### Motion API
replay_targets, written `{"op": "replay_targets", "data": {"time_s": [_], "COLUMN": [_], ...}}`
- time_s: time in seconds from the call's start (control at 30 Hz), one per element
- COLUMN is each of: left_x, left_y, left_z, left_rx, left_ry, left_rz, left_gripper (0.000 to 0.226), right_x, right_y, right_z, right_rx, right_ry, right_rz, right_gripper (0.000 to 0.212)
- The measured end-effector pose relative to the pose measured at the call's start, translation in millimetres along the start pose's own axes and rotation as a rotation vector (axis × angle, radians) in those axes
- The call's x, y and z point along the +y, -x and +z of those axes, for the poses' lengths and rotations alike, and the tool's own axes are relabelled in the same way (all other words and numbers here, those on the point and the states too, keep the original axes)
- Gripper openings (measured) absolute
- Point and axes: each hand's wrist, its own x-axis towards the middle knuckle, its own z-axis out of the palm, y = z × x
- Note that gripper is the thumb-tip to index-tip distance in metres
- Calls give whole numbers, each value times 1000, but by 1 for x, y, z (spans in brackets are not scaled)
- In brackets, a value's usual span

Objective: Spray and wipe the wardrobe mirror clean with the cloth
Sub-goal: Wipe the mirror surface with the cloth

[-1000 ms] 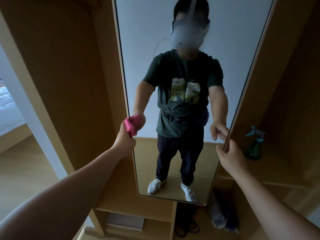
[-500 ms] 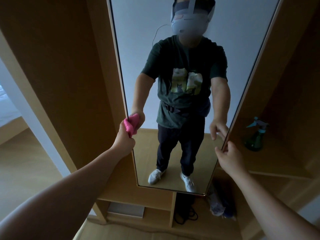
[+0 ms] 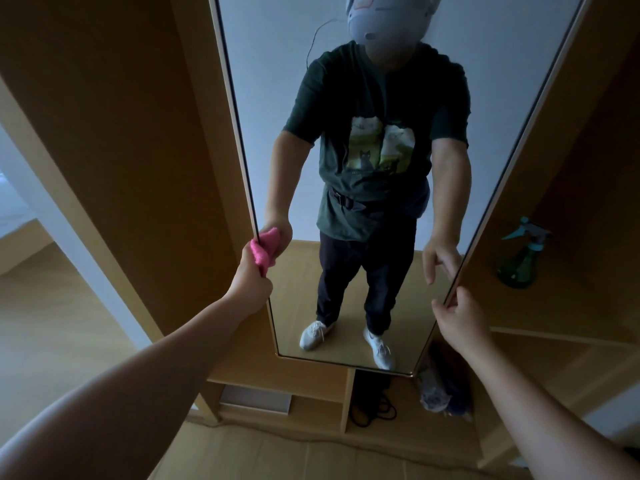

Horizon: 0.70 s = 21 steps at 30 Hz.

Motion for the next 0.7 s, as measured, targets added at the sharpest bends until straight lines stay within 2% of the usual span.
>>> {"op": "replay_targets", "data": {"time_s": [0.33,0.53,0.7], "left_x": [-14,-23,-29], "left_y": [6,10,13], "left_z": [10,17,22], "left_rx": [-44,-71,-88], "left_ry": [-12,-7,5], "left_rz": [-41,-67,-107], "left_gripper": [92,90,92], "right_x": [29,47,63], "right_y": [-6,-11,-13], "right_z": [20,32,41], "right_rx": [-1,4,-12], "right_ry": [0,48,71], "right_rz": [48,72,89], "right_gripper": [62,52,55]}}
